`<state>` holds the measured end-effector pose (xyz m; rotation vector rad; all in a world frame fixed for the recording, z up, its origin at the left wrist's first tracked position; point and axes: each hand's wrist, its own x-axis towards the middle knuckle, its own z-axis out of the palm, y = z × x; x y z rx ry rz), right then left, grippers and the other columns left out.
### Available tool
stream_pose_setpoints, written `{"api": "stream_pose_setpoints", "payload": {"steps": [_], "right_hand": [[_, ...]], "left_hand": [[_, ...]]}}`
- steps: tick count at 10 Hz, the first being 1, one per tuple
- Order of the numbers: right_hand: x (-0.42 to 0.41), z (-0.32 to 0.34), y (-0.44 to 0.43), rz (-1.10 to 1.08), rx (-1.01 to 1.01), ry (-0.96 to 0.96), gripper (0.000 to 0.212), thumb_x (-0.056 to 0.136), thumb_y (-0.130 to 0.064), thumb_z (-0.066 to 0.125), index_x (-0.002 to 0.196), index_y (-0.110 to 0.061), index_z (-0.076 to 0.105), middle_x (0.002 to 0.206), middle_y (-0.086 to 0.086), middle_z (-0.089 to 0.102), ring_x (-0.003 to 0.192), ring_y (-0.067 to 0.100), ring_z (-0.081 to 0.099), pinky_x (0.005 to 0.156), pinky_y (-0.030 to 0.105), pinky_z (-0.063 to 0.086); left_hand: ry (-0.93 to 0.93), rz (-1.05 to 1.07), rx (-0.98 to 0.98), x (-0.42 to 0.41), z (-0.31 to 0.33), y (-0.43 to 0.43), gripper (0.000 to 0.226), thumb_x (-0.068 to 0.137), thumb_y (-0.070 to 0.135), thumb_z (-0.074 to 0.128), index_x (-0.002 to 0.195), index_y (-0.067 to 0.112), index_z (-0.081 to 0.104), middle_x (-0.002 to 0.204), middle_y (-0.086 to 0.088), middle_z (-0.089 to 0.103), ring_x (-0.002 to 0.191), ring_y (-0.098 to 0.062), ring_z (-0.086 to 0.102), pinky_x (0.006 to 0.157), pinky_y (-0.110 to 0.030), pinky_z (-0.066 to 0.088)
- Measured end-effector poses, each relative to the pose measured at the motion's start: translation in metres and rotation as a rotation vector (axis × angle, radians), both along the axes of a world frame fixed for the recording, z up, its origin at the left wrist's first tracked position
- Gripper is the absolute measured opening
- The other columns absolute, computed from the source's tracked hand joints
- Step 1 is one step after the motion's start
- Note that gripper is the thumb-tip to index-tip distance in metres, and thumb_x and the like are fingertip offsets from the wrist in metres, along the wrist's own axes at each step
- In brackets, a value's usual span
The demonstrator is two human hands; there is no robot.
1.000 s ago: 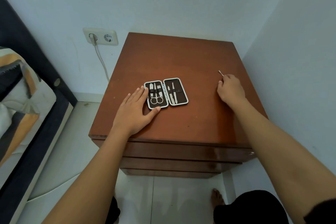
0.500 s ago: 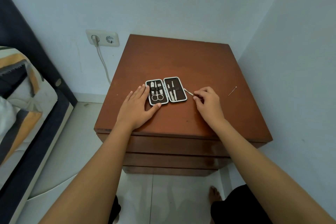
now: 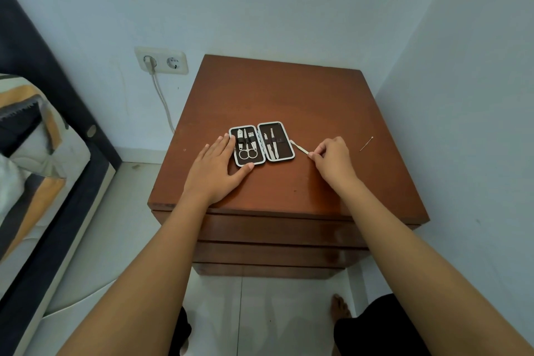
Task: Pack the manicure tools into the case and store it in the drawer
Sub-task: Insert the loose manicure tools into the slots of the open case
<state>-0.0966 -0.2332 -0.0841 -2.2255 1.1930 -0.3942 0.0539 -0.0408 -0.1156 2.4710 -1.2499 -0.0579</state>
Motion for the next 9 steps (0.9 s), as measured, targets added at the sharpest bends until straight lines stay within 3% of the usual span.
{"api": "stream_pose_setpoints", "payload": {"steps": [2,4,5,6,7,8,9], "right_hand": [[-0.003,0.002,0.004,-0.057,0.015,-0.045,0.015,0.086,-0.019,0.064,0.075,-0.009,0.063,0.097,0.007,0.044,0.099,0.027,0.053,0.077,0.028,0.037],[0.001,-0.009,0.014,-0.019,-0.182,0.121,0.024,0.094,-0.021,0.049,0.098,-0.001,0.061,0.114,0.014,0.048,0.107,0.029,0.046,0.091,0.037,0.041],[-0.004,-0.009,0.020,-0.010,-0.146,0.027,0.018,0.095,-0.019,0.045,0.093,-0.004,0.056,0.108,0.014,0.053,0.100,0.028,0.050,0.085,0.037,0.042],[-0.010,-0.004,0.028,0.075,-0.009,-0.119,0.011,0.094,-0.016,0.047,0.085,-0.011,0.050,0.088,0.003,0.055,0.081,0.019,0.049,0.067,0.028,0.037],[-0.012,-0.001,0.037,0.166,0.033,-0.177,0.005,0.092,-0.012,0.050,0.090,-0.011,0.055,0.075,-0.005,0.050,0.072,0.014,0.046,0.057,0.019,0.034],[-0.009,-0.001,0.039,0.164,0.010,-0.170,0.012,0.091,-0.013,0.052,0.096,-0.014,0.062,0.080,0.001,0.056,0.075,0.015,0.049,0.059,0.021,0.036],[-0.006,-0.001,0.040,0.142,-0.030,-0.159,0.018,0.090,-0.014,0.052,0.099,-0.015,0.067,0.089,0.008,0.065,0.077,0.016,0.051,0.071,0.023,0.038]], "left_hand": [[-0.002,-0.001,0.001,0.000,0.000,0.000,0.078,0.089,0.063,0.034,0.150,0.019,0.013,0.159,0.001,0.013,0.146,-0.010,0.008,0.118,-0.032,0.004],[-0.008,0.003,-0.002,0.001,-0.001,0.000,0.078,0.088,0.064,0.034,0.150,0.020,0.013,0.159,0.002,0.013,0.146,-0.010,0.008,0.118,-0.032,0.004],[-0.011,0.003,-0.007,0.000,-0.001,-0.001,0.078,0.088,0.063,0.035,0.150,0.019,0.014,0.158,0.001,0.013,0.146,-0.011,0.009,0.118,-0.032,0.005],[-0.014,0.003,-0.011,0.000,0.000,-0.001,0.078,0.088,0.063,0.035,0.149,0.019,0.015,0.158,0.001,0.014,0.146,-0.011,0.010,0.118,-0.032,0.005],[-0.012,0.001,-0.009,0.000,0.000,-0.001,0.078,0.088,0.063,0.035,0.149,0.019,0.015,0.158,0.000,0.014,0.146,-0.012,0.010,0.118,-0.032,0.005],[-0.012,0.001,-0.007,-0.001,0.000,-0.001,0.078,0.088,0.063,0.035,0.149,0.019,0.015,0.158,0.000,0.015,0.146,-0.012,0.010,0.118,-0.032,0.006],[-0.015,0.001,-0.009,0.000,0.000,-0.001,0.078,0.089,0.062,0.035,0.149,0.018,0.016,0.158,0.000,0.016,0.146,-0.012,0.011,0.118,-0.033,0.006]]}}
